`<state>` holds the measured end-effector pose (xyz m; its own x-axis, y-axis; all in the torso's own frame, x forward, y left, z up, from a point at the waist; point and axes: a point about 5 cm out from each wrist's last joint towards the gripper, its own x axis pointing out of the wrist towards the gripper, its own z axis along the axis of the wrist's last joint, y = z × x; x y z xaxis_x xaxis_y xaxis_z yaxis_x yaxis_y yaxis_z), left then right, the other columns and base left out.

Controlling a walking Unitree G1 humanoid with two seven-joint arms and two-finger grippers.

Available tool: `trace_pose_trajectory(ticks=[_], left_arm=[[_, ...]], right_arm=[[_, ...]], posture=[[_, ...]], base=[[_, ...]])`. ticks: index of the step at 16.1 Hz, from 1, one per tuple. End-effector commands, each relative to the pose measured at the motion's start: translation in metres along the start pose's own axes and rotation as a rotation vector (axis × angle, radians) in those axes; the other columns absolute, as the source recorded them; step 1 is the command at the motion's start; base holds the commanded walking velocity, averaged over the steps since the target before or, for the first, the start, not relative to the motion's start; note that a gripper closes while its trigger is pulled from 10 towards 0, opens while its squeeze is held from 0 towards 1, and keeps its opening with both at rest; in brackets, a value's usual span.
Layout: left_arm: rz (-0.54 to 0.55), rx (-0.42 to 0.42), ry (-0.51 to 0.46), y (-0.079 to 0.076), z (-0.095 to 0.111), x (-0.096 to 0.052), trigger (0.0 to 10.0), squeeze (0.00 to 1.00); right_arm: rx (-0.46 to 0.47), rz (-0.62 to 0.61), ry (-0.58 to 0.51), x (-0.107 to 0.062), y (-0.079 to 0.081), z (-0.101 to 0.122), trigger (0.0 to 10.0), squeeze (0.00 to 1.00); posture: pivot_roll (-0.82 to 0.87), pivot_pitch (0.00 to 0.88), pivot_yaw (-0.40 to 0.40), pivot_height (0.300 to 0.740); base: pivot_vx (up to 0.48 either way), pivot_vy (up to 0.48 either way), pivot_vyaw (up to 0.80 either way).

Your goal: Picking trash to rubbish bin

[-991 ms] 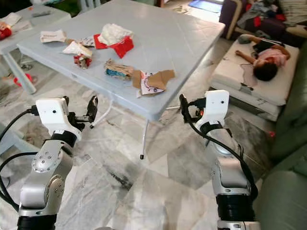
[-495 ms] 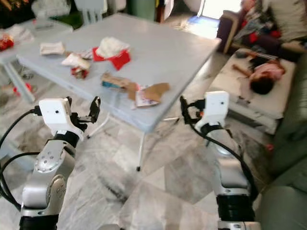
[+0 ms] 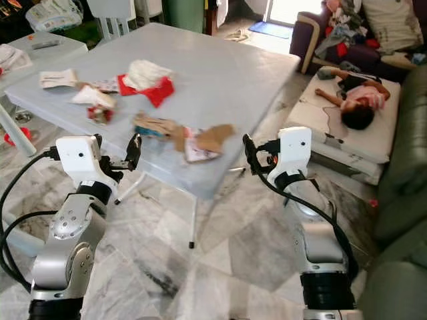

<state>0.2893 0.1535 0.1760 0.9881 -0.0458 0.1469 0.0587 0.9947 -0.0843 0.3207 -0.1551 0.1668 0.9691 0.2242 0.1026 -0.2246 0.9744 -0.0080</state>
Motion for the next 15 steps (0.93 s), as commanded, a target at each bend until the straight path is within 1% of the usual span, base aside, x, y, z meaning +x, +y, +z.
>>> trace_pose_trajectory(ticks=[1,6,10,15], left_arm=[[0.018,0.006,0.003,0.0042,0.0006,-0.0007,10.0,0.0],[0.013,0.008,0.02,0.0028,-0.0028,-0.0005,10.0,0.0],[0.002,0.011,0.032,0.0007,-0.005,0.0001,10.0,0.0],[-0.005,0.007,0.05,-0.0022,-0.0081,0.0018,10.0,0.0]], right_arm=[[-0.007,0.029,-0.019,0.0021,0.0047,0.0055,10.0,0.0],[-0.013,0.036,-0.021,0.0019,0.0052,0.0058,10.0,0.0],[-0.021,0.044,-0.024,0.0016,0.0066,0.0064,10.0,0.0],[-0.036,0.035,-0.03,0.0016,0.0063,0.0074,10.0,0.0]], posture=[[0.14,0.12,-0.048,0.74],[0.14,0.12,-0.049,0.74],[0.14,0.121,-0.049,0.74],[0.14,0.121,-0.049,0.74]], base=[[0.311,0.259,0.0],[0.31,0.256,0.0],[0.311,0.0,0.0],[0.0,0.0,0.0]])
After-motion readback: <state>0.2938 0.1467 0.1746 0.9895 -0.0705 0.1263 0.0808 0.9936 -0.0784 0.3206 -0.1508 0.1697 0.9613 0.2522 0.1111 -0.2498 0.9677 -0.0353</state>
